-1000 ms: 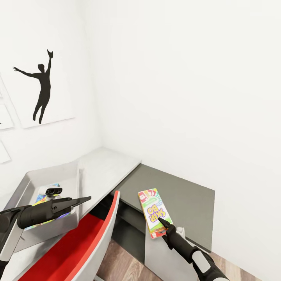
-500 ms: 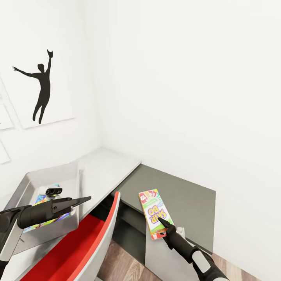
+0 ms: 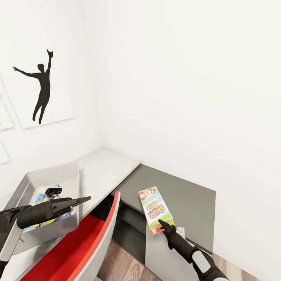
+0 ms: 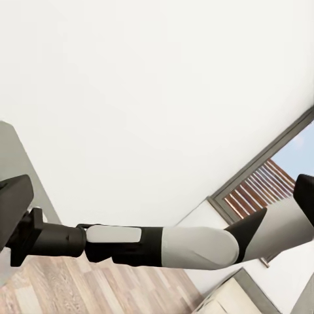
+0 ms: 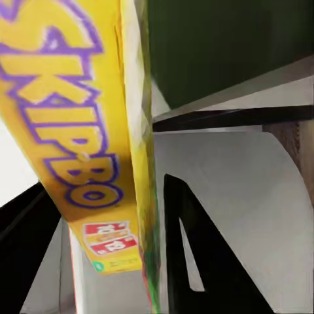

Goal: Put all the toys in the child's room - the three board games (two on the bed and one on the table), the two jigsaw puzzles on the table, and the tennis ball on the table - inside the toy box on the table in the child's room.

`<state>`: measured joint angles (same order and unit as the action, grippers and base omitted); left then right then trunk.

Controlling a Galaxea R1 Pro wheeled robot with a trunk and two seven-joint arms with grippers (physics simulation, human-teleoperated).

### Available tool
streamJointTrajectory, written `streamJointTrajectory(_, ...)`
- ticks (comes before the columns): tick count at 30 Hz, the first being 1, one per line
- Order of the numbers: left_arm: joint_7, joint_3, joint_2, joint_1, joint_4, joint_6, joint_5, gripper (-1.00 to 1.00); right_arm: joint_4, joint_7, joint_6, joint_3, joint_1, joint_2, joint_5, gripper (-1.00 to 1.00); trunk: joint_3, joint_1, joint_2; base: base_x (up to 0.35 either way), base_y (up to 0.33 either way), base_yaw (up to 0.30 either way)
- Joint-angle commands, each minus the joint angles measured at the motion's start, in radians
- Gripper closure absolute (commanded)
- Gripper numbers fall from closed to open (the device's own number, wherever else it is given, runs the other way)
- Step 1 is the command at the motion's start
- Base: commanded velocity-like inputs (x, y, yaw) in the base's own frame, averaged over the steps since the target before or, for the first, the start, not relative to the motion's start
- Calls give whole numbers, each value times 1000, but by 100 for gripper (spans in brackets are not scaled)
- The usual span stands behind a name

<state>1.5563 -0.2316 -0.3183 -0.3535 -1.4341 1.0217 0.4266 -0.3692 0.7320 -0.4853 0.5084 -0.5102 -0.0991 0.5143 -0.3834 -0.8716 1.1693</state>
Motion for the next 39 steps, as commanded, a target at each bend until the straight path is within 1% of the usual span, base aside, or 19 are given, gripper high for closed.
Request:
streamJointTrajectory(1,4,0,0,0,0,11,0,-100,0,0,-7,4,-1,-1,3,100,-1,0,1,0,0,0)
streamJointTrajectory(13,5,0,-1,-1,0,15,-2,-100,0,0,-7,4,-1,-1,2,100,36,46,-83,0,0,0)
streamJointTrajectory(19,5,8,-1,-2,0,17,-4,-100,0,-1,-7,3,-1,-1,1,100,55,69,-125,-69,0,0)
streamJointTrajectory(28,4,8,-1,-2,0,17,-8,-100,-11,-4,-7,-10,-2,0,-14,100,83,103,-188,-16,0,0)
streamJointTrajectory(30,4,7,-2,-2,0,17,-8,-100,-14,10,-7,-20,-2,2,-15,100,90,111,-202,0,0,0)
streamJointTrajectory(34,4,6,-2,-2,0,17,-8,-100,-36,59,-3,-26,-2,0,-16,100,102,126,-230,0,0,0)
streamJointTrajectory(39,4,6,-2,-2,0,17,-8,-100,-41,75,-2,-28,-2,-1,-17,100,118,146,-265,0,0,0)
